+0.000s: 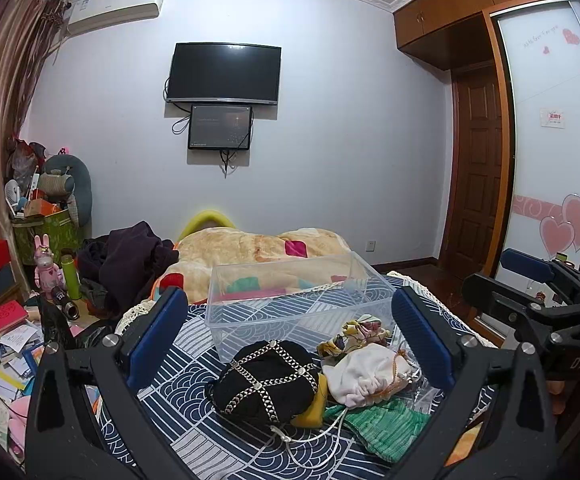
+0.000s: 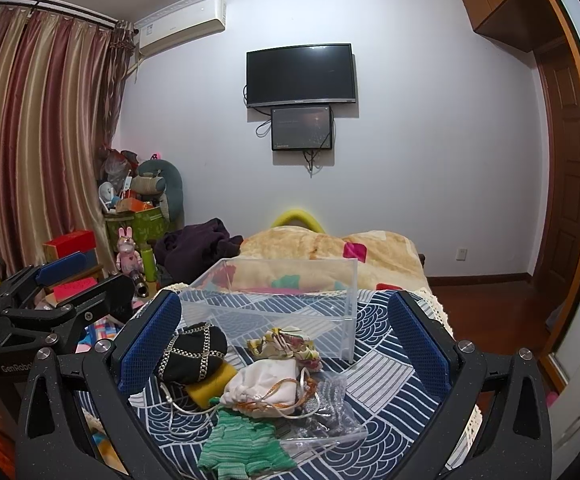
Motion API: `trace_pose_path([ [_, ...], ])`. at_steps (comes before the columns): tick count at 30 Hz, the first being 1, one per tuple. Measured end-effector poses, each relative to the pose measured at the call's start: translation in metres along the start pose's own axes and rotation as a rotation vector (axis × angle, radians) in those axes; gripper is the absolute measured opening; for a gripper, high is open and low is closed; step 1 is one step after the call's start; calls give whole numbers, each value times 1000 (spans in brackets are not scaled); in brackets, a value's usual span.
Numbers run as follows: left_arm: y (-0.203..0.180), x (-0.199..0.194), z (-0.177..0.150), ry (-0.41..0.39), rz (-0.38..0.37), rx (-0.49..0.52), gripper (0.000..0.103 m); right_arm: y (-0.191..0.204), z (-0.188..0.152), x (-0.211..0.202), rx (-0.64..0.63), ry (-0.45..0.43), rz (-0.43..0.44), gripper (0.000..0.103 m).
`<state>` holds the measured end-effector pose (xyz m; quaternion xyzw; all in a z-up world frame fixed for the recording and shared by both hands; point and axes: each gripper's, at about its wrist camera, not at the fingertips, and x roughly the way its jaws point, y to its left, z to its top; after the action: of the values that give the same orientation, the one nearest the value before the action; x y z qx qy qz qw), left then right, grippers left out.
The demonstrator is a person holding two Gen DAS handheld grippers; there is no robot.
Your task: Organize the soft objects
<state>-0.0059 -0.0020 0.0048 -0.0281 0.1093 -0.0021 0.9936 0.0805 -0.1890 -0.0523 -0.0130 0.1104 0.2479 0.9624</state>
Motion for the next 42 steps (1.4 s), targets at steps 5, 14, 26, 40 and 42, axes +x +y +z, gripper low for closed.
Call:
trace_pose_path([
  [5,0,0,0,0,-1,1,103,0,0,0,1,0,0,103],
  [14,0,0,-1,2,-2,-2,103,1,2,-2,3,2,1,103],
  [26,13,36,-22,119,-22,-36,98,-8,-12,27,17,106,37,101],
  [40,43,107,-58,321,3,-101,73,-18,-31,94,47,276,60,68],
  [42,50,118,-65,365,-17,-132,69,-19,-34,104,48,302,58,63],
])
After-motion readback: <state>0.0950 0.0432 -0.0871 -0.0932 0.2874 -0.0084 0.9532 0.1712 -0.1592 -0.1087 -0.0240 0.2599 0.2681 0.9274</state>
